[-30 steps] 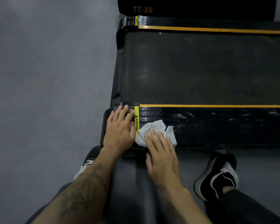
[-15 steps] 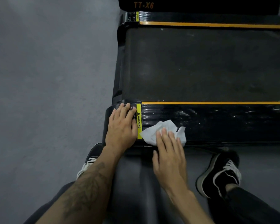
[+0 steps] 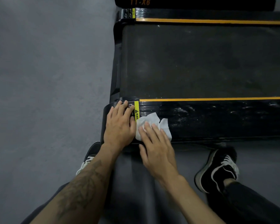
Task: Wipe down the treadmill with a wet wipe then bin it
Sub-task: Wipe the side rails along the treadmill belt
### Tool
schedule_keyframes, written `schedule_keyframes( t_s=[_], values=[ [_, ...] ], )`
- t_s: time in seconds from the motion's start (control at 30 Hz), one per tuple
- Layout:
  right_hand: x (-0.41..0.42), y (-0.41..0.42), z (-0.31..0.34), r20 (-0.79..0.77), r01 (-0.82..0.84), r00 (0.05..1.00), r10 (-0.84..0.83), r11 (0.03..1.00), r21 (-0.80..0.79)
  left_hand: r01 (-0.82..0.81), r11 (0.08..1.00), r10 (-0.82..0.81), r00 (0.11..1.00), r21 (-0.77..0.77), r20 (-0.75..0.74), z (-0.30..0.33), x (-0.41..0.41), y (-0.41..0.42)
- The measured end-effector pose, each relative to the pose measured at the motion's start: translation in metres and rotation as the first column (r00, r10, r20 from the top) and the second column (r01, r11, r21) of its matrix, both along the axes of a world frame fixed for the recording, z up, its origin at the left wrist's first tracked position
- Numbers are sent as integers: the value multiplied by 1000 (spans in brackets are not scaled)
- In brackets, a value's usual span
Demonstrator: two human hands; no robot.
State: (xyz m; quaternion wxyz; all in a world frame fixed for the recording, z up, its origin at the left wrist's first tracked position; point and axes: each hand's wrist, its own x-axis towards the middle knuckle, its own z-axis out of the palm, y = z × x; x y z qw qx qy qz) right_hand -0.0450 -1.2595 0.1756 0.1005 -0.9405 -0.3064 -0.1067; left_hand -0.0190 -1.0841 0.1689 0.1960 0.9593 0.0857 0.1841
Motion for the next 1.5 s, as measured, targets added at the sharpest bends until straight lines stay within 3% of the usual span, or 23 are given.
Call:
schedule_keyframes(
  t_s=[0.2,0.37,0.53,0.7,0.9,1.1,1.27,1.5],
  values=[
    [-12,-2,1,-17,212,977,-212,976,51,-11,1000,10,999,19,36,-3,2,2],
    [7,1,-1,3,28,1000,-29,998,62,-2,1000,1,999,12,39,-3,2,-1],
    [0,-6,1,-34,244,970,-242,968,62,0,1000,0,1000,22,25,-2,1,0],
    [12,8,3,-36,74,997,-71,995,73,10,1000,-10,1000,10,11,-1,2,-1],
    [13,5,3,-56,256,966,-252,964,78,8,1000,-9,1000,22,21,-1,3,1],
    [20,9,5,-18,80,997,-79,996,41,5,1000,-5,1000,-3,-3,1,2,-2],
    [17,21,6,-38,281,959,-280,959,44,-5,1000,5,1000,0,-26,3,0,0],
    [43,17,17,33,-17,999,22,988,-154,0,1000,0,999,6,-39,4,-2,-1]
  ],
)
